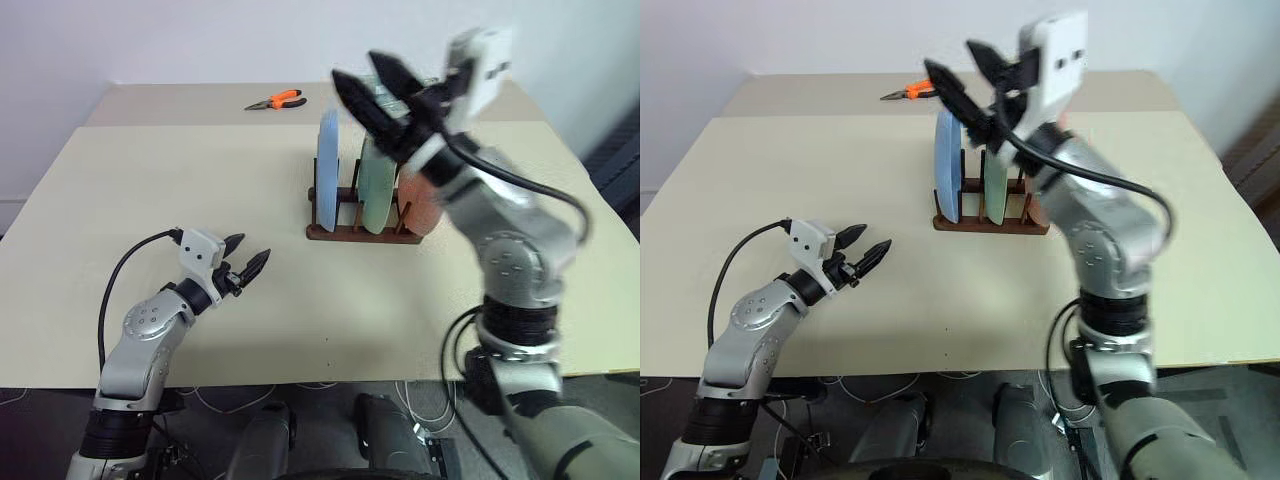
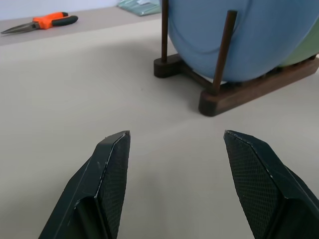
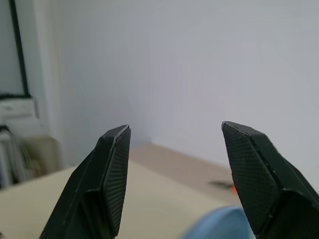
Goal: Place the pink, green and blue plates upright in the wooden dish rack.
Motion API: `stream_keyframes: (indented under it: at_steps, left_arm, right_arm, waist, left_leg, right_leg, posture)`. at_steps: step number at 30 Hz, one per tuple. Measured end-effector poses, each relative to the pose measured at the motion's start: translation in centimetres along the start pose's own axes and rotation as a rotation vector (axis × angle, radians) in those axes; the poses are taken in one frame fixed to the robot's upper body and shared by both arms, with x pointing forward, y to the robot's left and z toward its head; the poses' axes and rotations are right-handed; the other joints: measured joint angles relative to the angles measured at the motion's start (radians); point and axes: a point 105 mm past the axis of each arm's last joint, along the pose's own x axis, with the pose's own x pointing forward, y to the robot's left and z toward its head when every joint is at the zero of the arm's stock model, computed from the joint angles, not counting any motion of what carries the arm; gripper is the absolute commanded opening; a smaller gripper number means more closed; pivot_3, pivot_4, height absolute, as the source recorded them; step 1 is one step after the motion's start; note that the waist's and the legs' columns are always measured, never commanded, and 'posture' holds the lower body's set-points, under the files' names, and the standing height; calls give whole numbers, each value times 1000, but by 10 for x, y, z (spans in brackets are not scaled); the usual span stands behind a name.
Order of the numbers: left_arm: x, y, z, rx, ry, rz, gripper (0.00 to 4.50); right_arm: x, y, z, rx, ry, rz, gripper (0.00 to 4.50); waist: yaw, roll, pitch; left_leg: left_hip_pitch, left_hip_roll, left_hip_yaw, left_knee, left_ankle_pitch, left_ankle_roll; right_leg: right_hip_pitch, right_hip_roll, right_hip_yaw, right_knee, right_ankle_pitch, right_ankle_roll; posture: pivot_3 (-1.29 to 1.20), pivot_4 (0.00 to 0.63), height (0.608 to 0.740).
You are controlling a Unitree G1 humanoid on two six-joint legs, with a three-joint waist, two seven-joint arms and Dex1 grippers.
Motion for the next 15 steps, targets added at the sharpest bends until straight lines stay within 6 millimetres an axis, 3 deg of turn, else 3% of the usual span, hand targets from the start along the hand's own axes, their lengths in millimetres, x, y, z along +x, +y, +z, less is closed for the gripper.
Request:
stream_keyframes:
  at_steps: [3, 5, 7, 9, 12, 15]
  left_arm:
    - [-5, 10, -7, 31, 36, 27, 3068]
    - [-9, 18, -10, 42, 55, 43, 3068]
    - [-13, 27, -13, 60, 79, 61, 3068]
    - [-16, 29, -14, 70, 90, 59, 3068]
    - [-19, 28, -18, 69, 105, 57, 3068]
    - [-23, 26, -22, 61, 119, 55, 3068]
  right_arm:
    - [-58, -51, -17, -82, 181, -152, 2932]
    - [-101, -72, -37, -119, 344, -226, 2932]
    - [-140, -85, -65, -124, 524, -268, 2932]
    - [-171, -84, -90, -123, 656, -263, 2932]
    - [-194, -80, -118, -104, 756, -230, 2932]
    - [-197, -80, -128, -113, 771, -205, 2932]
  waist:
    - [8, 0, 0]
    - [12, 1, 0]
    - [10, 1, 0]
    - [8, 2, 0]
    - [-2, 3, 1]
    - [-5, 3, 1]
  left_leg:
    - [0, 0, 1, 0, -1, 1]
    - [0, 0, 3, 0, -2, 3]
    - [1, 1, 5, 0, -2, 3]
    - [1, 1, 6, 0, -2, 3]
    - [1, 1, 6, 4, -2, 4]
    - [1, 1, 5, 5, -3, 4]
  right_leg:
    - [2, -1, -1, -5, -2, -2]
    - [3, -1, 0, -6, -2, -2]
    - [3, -1, 1, -6, -2, -2]
    - [3, -1, 2, -6, -2, -1]
    - [5, -2, 2, -6, -4, 1]
    - [5, -2, 1, -6, -4, 1]
  posture:
    - [0, 150, 740]
    - [0, 150, 740]
    - [0, 150, 740]
    - [0, 150, 740]
    - [0, 150, 740]
    - [0, 150, 740]
